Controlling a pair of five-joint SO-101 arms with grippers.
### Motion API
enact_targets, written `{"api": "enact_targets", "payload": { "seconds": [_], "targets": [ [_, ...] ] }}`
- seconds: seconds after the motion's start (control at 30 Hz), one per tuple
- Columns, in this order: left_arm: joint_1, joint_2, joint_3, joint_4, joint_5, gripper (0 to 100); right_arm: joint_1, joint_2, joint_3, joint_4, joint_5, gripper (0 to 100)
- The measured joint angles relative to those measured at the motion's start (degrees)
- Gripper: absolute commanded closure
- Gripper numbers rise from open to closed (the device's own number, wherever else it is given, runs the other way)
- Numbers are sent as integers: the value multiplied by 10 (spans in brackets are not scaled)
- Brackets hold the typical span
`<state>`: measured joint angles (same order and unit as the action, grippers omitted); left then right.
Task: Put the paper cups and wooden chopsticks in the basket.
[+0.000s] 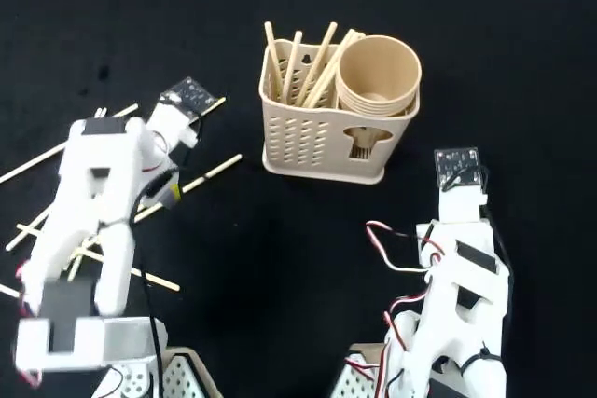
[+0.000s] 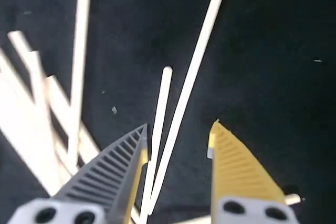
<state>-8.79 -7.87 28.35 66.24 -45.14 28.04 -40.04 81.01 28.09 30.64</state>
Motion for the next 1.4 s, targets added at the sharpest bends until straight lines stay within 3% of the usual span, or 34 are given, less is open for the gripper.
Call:
{"api": "enact_targets", "payload": {
  "seconds": [0.27,0.43,0.53,0.7,1.1,1.4],
  "targets": [
    [-11,231,-129,0,-11,814,0,0,0,0,0,980],
    [-23,285,-172,4,-16,926,0,0,0,0,0,980],
    [-22,295,-172,6,-16,973,0,0,0,0,0,980],
    [-22,295,-172,7,-15,971,0,0,0,0,0,980],
    [46,302,-273,194,-11,971,0,0,0,0,0,980],
    [84,208,-274,210,31,971,0,0,0,0,0,980]
  ]
}}
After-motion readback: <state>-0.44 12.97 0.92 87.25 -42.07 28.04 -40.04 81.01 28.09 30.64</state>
